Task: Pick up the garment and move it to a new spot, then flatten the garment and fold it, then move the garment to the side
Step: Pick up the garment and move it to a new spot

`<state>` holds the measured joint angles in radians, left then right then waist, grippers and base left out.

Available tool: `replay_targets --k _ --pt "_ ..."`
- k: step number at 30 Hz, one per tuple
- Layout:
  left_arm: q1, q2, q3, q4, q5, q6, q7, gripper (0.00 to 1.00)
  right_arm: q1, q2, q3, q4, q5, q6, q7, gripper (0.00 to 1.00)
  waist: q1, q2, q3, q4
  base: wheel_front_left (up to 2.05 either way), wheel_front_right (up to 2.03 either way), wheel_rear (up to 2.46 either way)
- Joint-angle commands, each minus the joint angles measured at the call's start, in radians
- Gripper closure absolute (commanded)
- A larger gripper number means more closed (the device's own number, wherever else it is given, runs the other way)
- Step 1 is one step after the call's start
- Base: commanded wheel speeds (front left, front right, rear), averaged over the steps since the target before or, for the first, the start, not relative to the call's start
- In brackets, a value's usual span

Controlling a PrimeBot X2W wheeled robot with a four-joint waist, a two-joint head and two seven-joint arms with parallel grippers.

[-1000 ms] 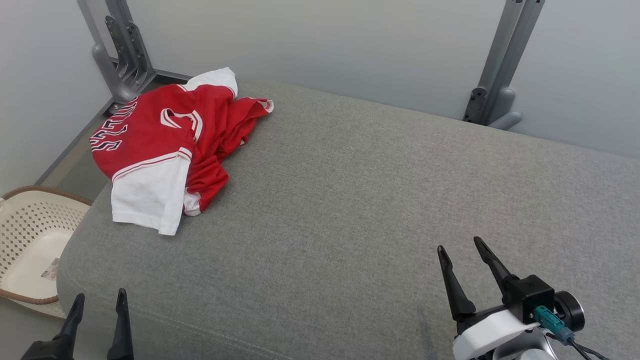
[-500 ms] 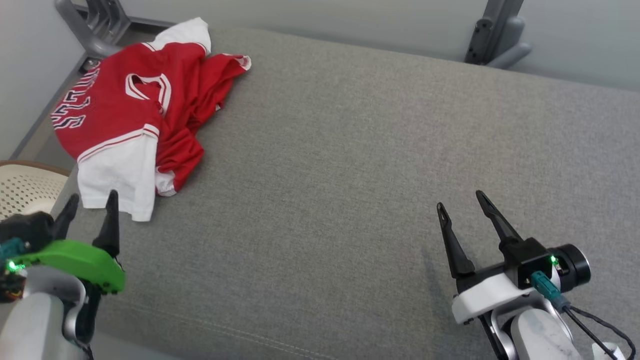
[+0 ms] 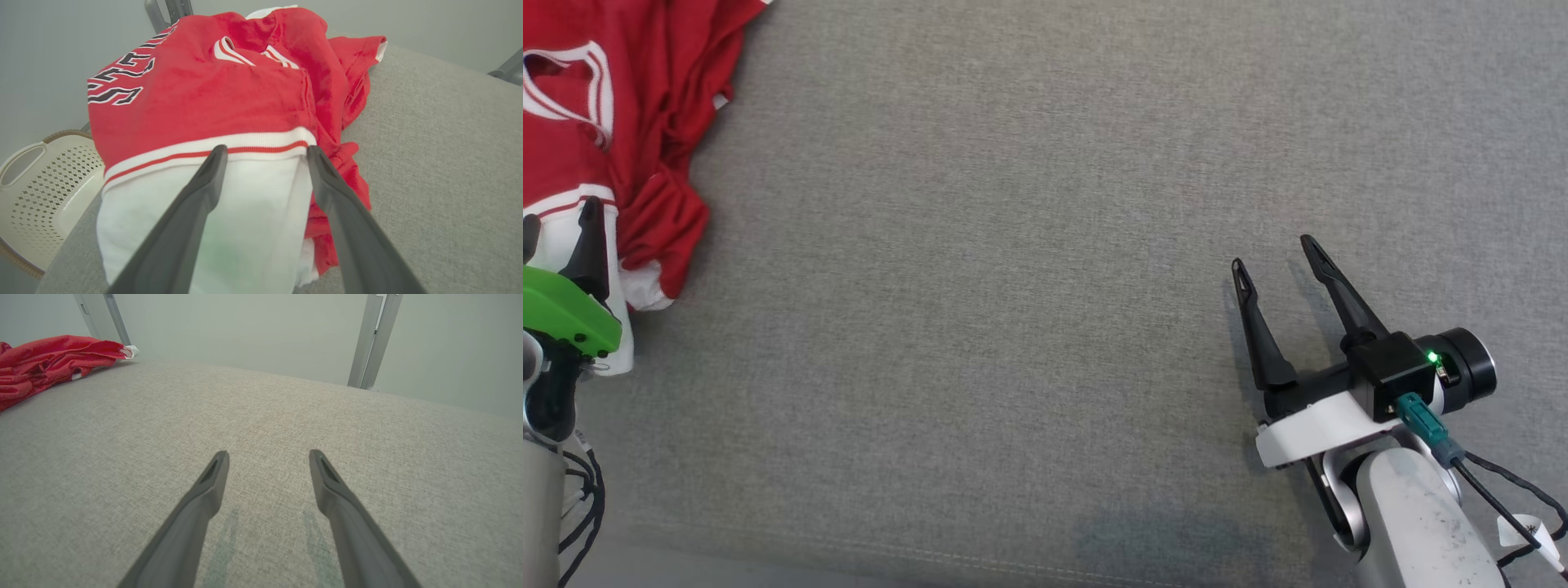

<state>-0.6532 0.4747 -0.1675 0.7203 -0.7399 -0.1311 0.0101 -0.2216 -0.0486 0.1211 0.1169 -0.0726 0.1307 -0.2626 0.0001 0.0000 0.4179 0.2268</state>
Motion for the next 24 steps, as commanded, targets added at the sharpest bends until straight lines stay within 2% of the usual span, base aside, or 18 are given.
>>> replay_targets --k 1,8,9,10,11,12,13,24 --pt "-0.025 0.004 -0.005 0.015 -0.026 0.001 -0.006 0.00 -0.015 -0.003 -0.004 -0.007 0.003 0.000 -0.004 0.00 -0.0001 0.0000 0.070 -0.078 0.00 0.00 0.00" --pt "-0.037 0.017 -0.066 0.085 -0.081 0.001 -0.027 0.00 -0.006 -0.003 -0.013 -0.002 0.013 0.000 -0.004 0.00 -0.0001 0.0000 0.052 -0.085 0.00 0.00 0.00" --pt "-0.036 0.020 -0.075 0.092 -0.090 0.001 -0.026 0.14 -0.007 -0.003 -0.010 -0.001 0.017 0.000 -0.004 0.00 -0.0001 0.0000 0.048 -0.085 0.00 0.00 0.00" --pt "-0.035 0.022 -0.085 0.098 -0.100 0.001 -0.021 0.51 -0.008 -0.003 -0.007 -0.001 0.022 0.000 -0.004 0.00 -0.0001 0.0000 0.045 -0.085 0.00 0.00 0.00" --pt "-0.033 0.024 -0.094 0.103 -0.107 0.001 -0.022 0.65 -0.009 -0.003 -0.006 0.000 0.024 0.000 -0.004 0.00 -0.0001 0.0000 0.042 -0.085 0.00 0.00 0.00" --pt "-0.033 0.027 -0.104 0.110 -0.112 0.001 -0.023 0.87 -0.008 -0.003 -0.005 0.001 0.028 0.000 -0.004 0.00 -0.0001 0.0000 0.038 -0.084 0.00 0.00 0.00" --pt "-0.033 0.030 -0.114 0.114 -0.114 0.001 -0.026 1.00 -0.008 -0.003 -0.005 0.003 0.030 0.000 -0.004 0.00 -0.0001 0.0000 0.034 -0.084 0.00 0.00 0.00" --pt "0.016 0.081 -0.096 0.095 -0.168 0.001 -0.183 1.00 0.052 -0.003 -0.017 0.020 0.068 0.000 -0.004 0.00 -0.0001 0.0000 -0.069 -0.090 0.00 0.00 0.00"
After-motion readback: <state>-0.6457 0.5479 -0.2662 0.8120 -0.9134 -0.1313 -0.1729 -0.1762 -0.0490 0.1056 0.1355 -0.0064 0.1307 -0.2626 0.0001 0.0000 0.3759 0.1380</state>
